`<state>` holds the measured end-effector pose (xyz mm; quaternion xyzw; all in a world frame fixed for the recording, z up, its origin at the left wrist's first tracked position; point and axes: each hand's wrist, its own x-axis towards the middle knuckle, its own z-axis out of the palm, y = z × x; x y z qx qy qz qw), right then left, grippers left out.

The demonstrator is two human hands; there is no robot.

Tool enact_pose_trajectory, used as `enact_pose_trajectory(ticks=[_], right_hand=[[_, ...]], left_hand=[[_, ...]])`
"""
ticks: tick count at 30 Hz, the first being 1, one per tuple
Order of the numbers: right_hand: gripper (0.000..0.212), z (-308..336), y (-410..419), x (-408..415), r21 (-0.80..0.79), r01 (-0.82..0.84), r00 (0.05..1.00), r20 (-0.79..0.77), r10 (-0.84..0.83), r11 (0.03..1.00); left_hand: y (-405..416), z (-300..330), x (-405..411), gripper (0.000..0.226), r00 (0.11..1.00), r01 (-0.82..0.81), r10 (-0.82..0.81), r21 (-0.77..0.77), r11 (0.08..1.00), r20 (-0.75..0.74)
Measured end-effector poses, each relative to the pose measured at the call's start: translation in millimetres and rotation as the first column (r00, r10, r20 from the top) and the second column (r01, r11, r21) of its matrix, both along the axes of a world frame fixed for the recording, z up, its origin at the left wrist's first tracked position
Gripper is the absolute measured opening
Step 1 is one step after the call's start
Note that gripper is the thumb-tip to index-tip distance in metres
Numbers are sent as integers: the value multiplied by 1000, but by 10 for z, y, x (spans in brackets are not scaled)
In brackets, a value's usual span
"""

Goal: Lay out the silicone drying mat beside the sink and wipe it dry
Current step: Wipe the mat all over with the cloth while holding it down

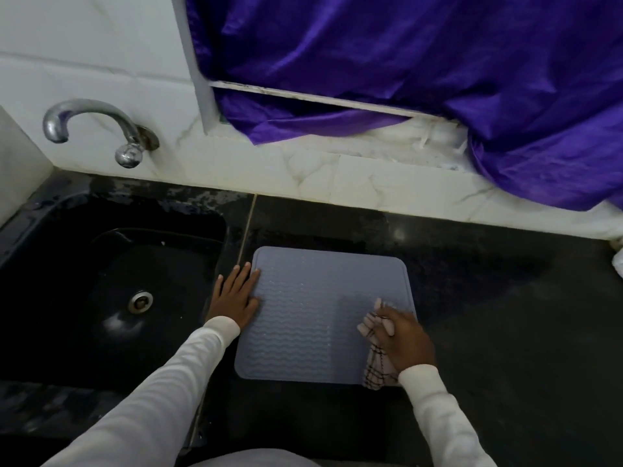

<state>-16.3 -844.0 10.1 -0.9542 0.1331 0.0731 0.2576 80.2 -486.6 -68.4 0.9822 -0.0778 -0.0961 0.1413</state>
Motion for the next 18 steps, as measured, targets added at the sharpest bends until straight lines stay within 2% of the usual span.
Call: enact_pose_trajectory(ticks=[7,11,15,18], right_hand=[[35,8,1393,425,46,-349,936,-34,350,936],[40,-113,1999,405,-43,-499,865,-78,495,865],[42,-286,1889,285,-85,-478,876,-127,466,874],[56,-316,1689,226,-117,-424,904,-120,411,898]], left_hand=[[49,-7,16,79,1000,11,-11,-49,999,-10],[67,-19,17,81,1000,29,-29,-55,998,12],[90,-71,25,81,998,49,-46,-97,994,34],[105,-106,24,78,997,56,-51,-113,992,50]])
